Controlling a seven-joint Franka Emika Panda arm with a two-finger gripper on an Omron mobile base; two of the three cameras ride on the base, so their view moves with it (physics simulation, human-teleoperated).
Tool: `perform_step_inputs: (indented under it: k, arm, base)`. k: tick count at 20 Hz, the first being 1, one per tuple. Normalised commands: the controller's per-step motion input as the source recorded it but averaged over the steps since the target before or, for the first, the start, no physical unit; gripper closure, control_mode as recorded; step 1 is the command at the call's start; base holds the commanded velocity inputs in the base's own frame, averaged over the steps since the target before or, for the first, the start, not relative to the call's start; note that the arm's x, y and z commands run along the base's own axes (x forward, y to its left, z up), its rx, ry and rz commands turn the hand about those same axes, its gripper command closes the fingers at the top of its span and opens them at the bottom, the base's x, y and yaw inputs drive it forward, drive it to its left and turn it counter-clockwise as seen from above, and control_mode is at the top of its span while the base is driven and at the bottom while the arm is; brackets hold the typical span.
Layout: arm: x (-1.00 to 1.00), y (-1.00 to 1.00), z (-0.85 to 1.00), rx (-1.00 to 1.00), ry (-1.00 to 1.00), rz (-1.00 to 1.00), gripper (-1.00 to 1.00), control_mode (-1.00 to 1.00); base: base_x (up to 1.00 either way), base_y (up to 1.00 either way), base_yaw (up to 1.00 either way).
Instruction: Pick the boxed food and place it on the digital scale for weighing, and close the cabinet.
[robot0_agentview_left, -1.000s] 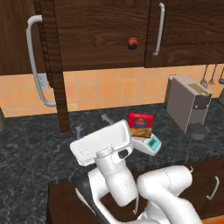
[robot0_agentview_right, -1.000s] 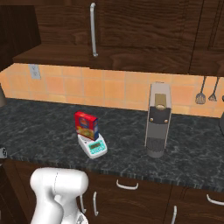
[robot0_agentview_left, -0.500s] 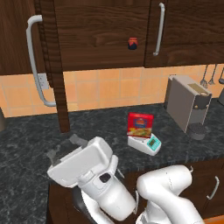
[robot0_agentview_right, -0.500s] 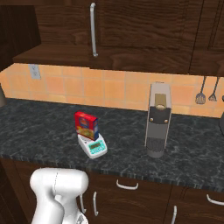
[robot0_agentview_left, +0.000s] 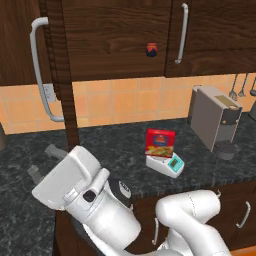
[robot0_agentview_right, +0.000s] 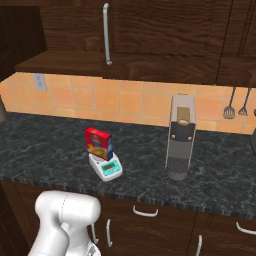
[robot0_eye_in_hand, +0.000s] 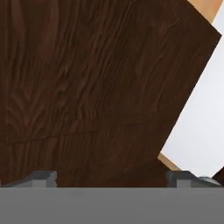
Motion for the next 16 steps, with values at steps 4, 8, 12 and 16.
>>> perform_step_inputs:
  k: [4, 8, 12, 16]
  arm:
    - [0.23, 0.4, 0.17, 0.0, 0.27, -0.36, -1.0, -1.0]
    - [0.38, 0.13, 0.17, -0.04, 0.38, -0.34, -1.0, -1.0]
    - [0.53, -0.22, 0.19, -0.04, 0.53, -0.28, -1.0, -1.0]
    - [0.94, -0.16, 0.02, -0.06, 0.55, -0.24, -1.0, -1.0]
  base:
    - [0.0, 0.0, 0.0]
    - [0.0, 0.0, 0.0]
    - [0.0, 0.0, 0.0]
    - [0.0, 0.0, 0.0]
